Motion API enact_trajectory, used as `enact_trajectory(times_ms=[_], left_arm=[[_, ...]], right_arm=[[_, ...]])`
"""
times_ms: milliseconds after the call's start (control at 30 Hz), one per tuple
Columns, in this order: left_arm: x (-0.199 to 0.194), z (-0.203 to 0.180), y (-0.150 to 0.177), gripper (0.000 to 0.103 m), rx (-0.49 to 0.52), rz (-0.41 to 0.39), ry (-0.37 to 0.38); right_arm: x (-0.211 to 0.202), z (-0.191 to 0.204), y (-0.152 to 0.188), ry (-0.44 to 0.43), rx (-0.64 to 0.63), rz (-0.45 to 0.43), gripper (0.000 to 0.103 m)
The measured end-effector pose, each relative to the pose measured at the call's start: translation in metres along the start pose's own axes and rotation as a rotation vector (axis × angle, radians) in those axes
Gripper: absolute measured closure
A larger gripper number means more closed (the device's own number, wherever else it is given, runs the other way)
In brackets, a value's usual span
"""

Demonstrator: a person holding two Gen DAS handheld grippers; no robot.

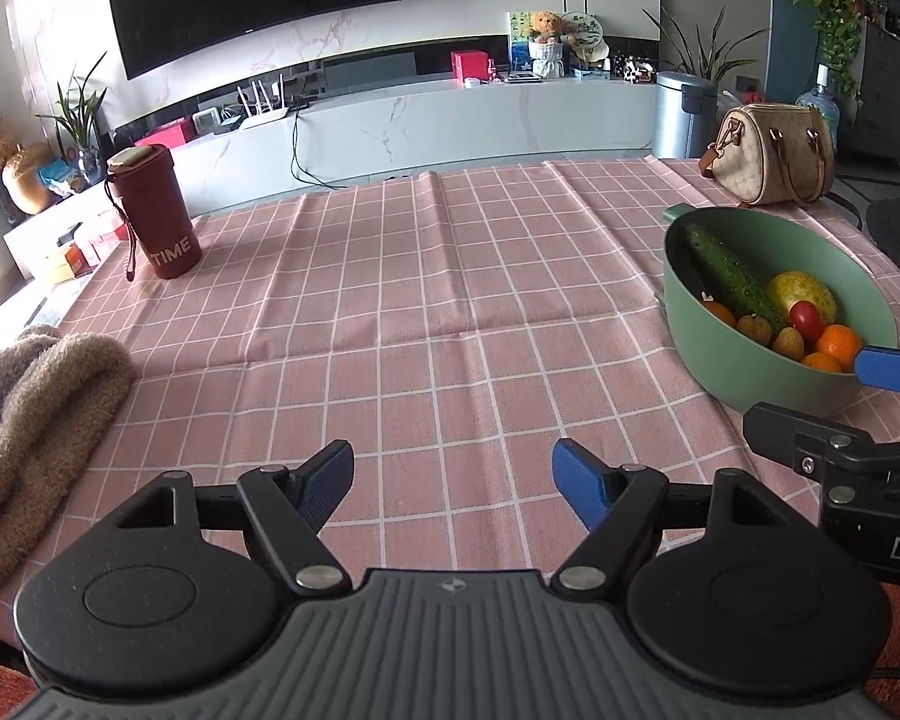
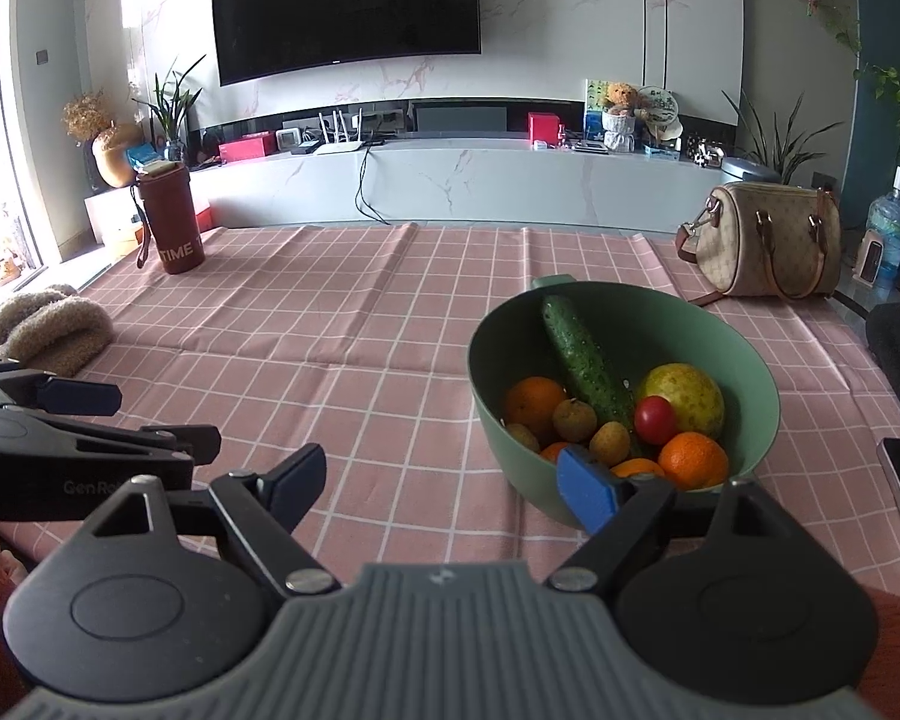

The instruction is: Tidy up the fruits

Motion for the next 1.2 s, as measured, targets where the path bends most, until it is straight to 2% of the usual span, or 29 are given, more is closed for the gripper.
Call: enact_trajectory(times_ms=[1200], left_arm=[[-0.0049,0.0023,-0.0011,0.014,-0.003,-0.004,-0.003]], right_arm=[[-0.0014,-0.0031,0.0010,-0.012,0.025,0.000,0.020]])
Point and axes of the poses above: each gripper's, at about its wrist camera, not at the fingertips, and x roughly the way its jaws point, z to its left, y to its underside, the point moved 4 cm from there along x, roughly the way its jaws point, and after that the axes turned 14 degrees about z, right-handed, at the moved point
